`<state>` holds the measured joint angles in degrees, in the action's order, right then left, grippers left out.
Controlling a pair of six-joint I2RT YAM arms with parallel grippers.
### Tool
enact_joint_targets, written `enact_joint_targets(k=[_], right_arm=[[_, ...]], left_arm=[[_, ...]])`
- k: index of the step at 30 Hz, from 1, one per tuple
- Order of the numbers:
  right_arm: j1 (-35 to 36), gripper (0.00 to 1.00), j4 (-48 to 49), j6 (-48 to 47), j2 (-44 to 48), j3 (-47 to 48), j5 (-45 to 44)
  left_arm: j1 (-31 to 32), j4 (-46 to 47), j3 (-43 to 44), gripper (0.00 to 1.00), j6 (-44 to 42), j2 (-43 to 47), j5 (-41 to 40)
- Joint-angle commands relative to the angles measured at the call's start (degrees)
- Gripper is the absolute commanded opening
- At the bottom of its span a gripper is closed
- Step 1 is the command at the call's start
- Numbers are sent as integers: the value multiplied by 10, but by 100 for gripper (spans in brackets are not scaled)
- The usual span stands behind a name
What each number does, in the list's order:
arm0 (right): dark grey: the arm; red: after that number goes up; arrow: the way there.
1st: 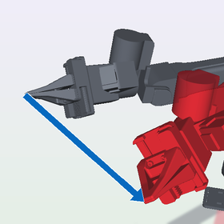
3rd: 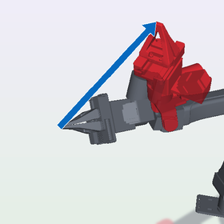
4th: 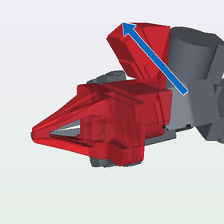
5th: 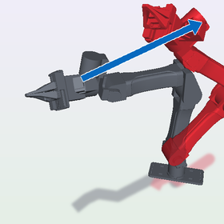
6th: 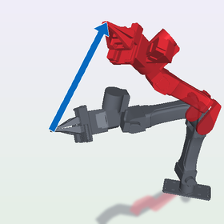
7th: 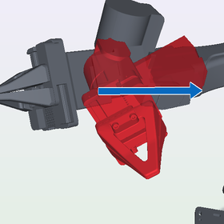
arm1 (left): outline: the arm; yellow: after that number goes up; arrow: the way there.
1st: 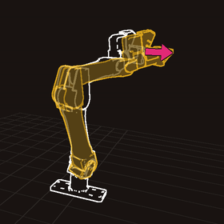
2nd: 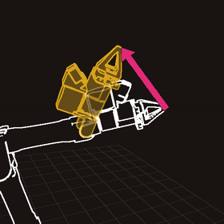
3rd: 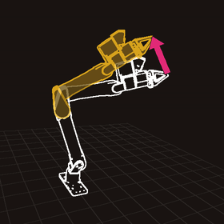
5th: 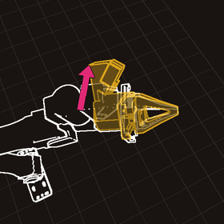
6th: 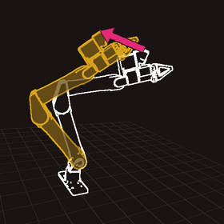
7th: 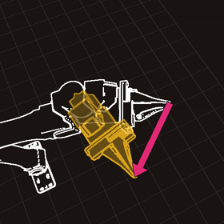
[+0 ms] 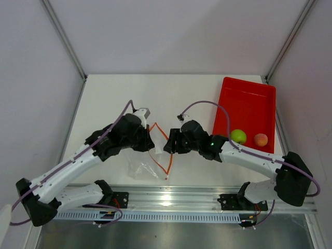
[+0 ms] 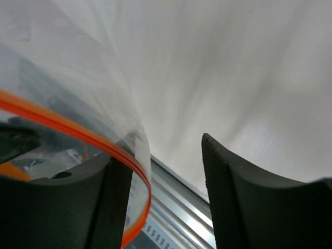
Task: Place the food in the zip-top bag and seal the zipper
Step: Open the zipper of the food storage bag at the center of the board, then pick up the fake fruit from the bin.
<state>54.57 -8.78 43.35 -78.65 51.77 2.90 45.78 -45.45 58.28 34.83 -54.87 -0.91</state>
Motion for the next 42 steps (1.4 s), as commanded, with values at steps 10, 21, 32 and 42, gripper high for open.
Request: enact_joint_targets(k=[10,21,32,42], right_arm=[[-80,99,-318,-106,197,134,-213],[-426,99,-296,-139,109,52,-165],[-441,100,-244,-165,7,45,-262],[-467,99,-215,-166,-35,18,-246]], left_arm=[[1,99,81,1,-45,-179,72],[-1,142,43,1,-56,-179,158],[-8,136,63,1,-73,-185,169],[-10,141,71,1,-63,-206,192]])
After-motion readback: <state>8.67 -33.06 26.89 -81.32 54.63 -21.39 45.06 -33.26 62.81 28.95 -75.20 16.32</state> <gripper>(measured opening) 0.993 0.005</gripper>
